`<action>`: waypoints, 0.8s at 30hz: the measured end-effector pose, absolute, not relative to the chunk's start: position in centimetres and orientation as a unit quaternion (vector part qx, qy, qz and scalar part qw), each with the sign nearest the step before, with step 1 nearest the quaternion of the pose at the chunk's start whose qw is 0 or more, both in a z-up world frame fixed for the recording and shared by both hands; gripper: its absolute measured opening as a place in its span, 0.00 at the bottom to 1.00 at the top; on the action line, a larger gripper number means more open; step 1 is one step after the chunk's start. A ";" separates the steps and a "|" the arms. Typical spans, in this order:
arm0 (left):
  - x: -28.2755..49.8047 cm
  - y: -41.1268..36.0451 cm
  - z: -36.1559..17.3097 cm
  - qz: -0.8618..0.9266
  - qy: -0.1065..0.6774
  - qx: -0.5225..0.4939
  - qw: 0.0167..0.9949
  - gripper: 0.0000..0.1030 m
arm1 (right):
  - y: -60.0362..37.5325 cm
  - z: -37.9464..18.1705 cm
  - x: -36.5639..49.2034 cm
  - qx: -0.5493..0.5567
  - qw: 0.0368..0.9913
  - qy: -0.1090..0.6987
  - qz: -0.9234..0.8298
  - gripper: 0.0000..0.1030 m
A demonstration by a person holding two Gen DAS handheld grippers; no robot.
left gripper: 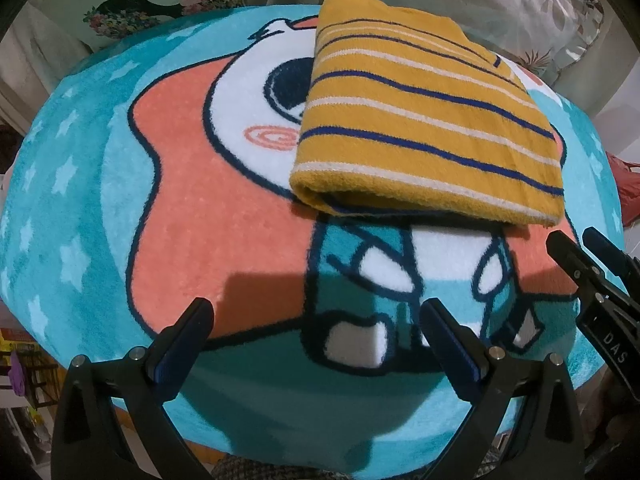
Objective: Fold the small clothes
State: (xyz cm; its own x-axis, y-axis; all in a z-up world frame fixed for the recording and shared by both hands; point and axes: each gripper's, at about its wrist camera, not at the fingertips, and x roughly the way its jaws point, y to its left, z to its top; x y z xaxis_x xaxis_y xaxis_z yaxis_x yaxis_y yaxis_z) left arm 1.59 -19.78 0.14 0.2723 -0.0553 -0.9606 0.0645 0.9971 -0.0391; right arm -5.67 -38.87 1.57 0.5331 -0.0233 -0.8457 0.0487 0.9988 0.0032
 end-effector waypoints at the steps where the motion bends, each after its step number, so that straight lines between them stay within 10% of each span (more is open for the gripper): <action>1: 1.6 -19.8 0.1 -0.038 0.603 0.004 0.797 0.99 | -38.9 1.6 -5.7 0.013 0.876 0.482 -0.021 0.71; 24: 1.8 -19.4 -0.5 -0.040 0.612 0.001 0.790 0.99 | -38.7 1.4 -5.5 0.011 0.876 0.481 -0.018 0.73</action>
State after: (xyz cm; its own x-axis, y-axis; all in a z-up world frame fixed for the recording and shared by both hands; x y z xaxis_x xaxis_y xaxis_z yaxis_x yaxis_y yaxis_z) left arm 1.79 -19.43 -0.47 0.2478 -0.0617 -0.9669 0.0651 0.9968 -0.0469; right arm -5.46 -38.65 1.42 0.5358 -0.0210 -0.8441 0.0419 0.9991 0.0018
